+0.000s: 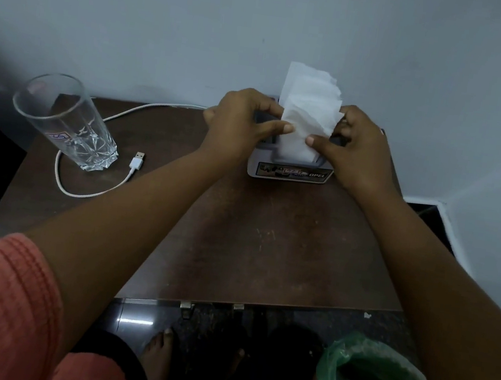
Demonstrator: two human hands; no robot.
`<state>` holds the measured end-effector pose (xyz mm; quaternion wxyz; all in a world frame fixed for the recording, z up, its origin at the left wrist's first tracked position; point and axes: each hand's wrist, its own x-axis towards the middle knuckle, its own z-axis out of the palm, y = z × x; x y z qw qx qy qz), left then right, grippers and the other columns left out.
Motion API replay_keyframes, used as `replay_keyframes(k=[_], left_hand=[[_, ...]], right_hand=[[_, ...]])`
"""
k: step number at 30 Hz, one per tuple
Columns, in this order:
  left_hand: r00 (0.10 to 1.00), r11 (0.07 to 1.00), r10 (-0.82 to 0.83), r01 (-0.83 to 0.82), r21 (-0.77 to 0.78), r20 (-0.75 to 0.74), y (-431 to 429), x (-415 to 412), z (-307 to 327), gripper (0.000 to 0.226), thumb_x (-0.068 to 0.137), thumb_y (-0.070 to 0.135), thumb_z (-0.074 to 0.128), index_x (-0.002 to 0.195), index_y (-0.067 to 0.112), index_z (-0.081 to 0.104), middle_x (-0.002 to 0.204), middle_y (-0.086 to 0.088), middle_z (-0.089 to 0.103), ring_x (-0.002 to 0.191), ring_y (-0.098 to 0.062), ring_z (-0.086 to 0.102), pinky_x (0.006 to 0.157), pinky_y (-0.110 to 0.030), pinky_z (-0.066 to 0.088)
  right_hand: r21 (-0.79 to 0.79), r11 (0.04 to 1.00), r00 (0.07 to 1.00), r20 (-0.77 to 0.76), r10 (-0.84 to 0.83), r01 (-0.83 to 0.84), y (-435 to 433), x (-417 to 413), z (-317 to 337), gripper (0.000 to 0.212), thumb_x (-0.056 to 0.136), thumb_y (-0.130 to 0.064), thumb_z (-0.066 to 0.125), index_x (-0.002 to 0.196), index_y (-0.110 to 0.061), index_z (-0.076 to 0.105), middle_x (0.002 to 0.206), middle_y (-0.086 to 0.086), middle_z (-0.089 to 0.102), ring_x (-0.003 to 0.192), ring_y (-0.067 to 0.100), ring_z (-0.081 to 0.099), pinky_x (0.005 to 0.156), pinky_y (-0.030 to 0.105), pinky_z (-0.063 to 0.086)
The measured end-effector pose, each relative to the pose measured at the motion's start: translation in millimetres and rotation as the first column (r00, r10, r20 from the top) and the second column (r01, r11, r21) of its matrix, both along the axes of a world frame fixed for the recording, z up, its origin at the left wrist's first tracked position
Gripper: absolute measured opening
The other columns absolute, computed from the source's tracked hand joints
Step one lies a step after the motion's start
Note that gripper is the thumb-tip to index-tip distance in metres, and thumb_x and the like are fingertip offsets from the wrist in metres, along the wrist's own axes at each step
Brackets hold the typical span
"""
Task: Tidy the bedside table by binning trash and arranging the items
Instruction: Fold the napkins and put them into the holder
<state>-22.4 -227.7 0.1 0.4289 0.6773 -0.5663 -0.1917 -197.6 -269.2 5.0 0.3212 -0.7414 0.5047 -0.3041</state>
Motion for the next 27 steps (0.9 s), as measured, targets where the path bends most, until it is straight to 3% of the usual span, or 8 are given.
replay_keyframes(k=[4, 9, 13, 17, 19, 21, 24, 27], left_hand=[[0.999, 1.0, 0.011, -0.011, 0.011, 0.04, -1, -2, -2, 0.011, 0.07, 0.043, 0.074, 0.079, 0.037, 0.07, 0.083, 0.018, 0.06, 0.096, -0.017, 0.062, 0.088, -0.054, 0.045], [0.999, 0.999, 0.038, -0.039, -0.014, -0.022, -3, -1, -3, 0.009, 0.069, 0.045, 0.074, 0.074, 0.041, 0.068, 0.079, 0.02, 0.06, 0.096, -0.015, 0.061, 0.087, -0.055, 0.046], [0.999, 0.999, 0.048, -0.048, 0.005, -0.003, -4, -3, -2, 0.007, 0.071, 0.043, 0.074, 0.073, 0.04, 0.067, 0.08, 0.02, 0.06, 0.096, -0.013, 0.061, 0.089, -0.052, 0.046], [0.966, 0.989, 0.139, -0.147, -0.025, -0.218, 11, 2, -8, 0.027, 0.081, 0.035, 0.068, 0.104, 0.021, 0.069, 0.109, 0.004, 0.066, 0.105, -0.009, 0.059, 0.094, -0.028, 0.047], [0.92, 0.98, 0.192, -0.195, 0.028, -0.341, 21, 2, -12, 0.037, 0.088, 0.033, 0.061, 0.121, 0.016, 0.06, 0.124, -0.001, 0.062, 0.112, -0.008, 0.056, 0.1, -0.026, 0.044], [0.879, 0.981, 0.193, -0.166, 0.1, -0.437, 26, 0, -19, 0.045, 0.092, 0.032, 0.056, 0.133, 0.015, 0.051, 0.135, 0.0, 0.055, 0.118, -0.004, 0.05, 0.105, -0.025, 0.039], [0.82, 0.986, 0.158, -0.095, 0.14, -0.55, 31, -10, -22, 0.054, 0.086, 0.041, 0.055, 0.134, 0.016, 0.051, 0.136, 0.001, 0.056, 0.125, -0.009, 0.051, 0.11, -0.037, 0.038], [0.774, 0.994, 0.087, -0.027, 0.105, -0.628, 32, -15, -30, 0.031, 0.092, 0.031, 0.051, 0.119, 0.023, 0.062, 0.119, -0.002, 0.068, 0.112, -0.018, 0.063, 0.102, -0.046, 0.046]], right_hand=[[-0.031, 0.999, 0.999, -0.026, -0.028, 0.027, 3, 2, -2, 0.048, 0.073, -0.033, 0.075, 0.117, -0.026, 0.056, 0.098, -0.01, 0.067, 0.094, 0.011, 0.065, 0.082, 0.036, 0.053], [-0.016, 0.999, 0.998, 0.036, -0.048, 0.049, 1, 0, -3, 0.035, 0.076, -0.031, 0.074, 0.107, -0.027, 0.057, 0.077, -0.019, 0.063, 0.073, -0.003, 0.061, 0.067, 0.025, 0.048], [-0.013, 0.998, 0.997, 0.043, -0.06, 0.061, 0, 2, -5, 0.04, 0.075, -0.03, 0.075, 0.11, -0.025, 0.057, 0.084, -0.017, 0.064, 0.078, -0.004, 0.062, 0.073, 0.023, 0.051], [-0.011, 0.983, 0.947, 0.27, -0.172, 0.182, 5, -7, -5, 0.036, 0.078, -0.026, 0.073, 0.111, -0.02, 0.057, 0.096, -0.009, 0.065, 0.087, 0.005, 0.063, 0.078, 0.022, 0.052], [0.002, 0.955, 0.903, 0.326, -0.281, 0.296, 10, -12, -8, 0.032, 0.085, -0.025, 0.065, 0.115, -0.015, 0.059, 0.103, -0.005, 0.064, 0.083, -0.001, 0.06, 0.074, 0.008, 0.047], [0.071, 0.949, 0.892, 0.324, -0.314, 0.308, 13, -13, -16, 0.033, 0.091, -0.022, 0.058, 0.121, -0.009, 0.06, 0.112, -0.002, 0.064, 0.092, 0.002, 0.061, 0.08, 0.007, 0.046], [0.132, 0.963, 0.92, 0.29, -0.262, 0.233, 18, -8, -30, 0.037, 0.095, -0.022, 0.05, 0.131, -0.014, 0.054, 0.13, 0.001, 0.059, 0.118, 0.008, 0.053, 0.102, 0.022, 0.041], [0.172, 0.953, 0.894, 0.339, -0.294, 0.248, 19, -2, -37, 0.04, 0.096, -0.019, 0.049, 0.136, -0.012, 0.048, 0.138, 0.001, 0.053, 0.127, 0.008, 0.047, 0.109, 0.024, 0.035]])
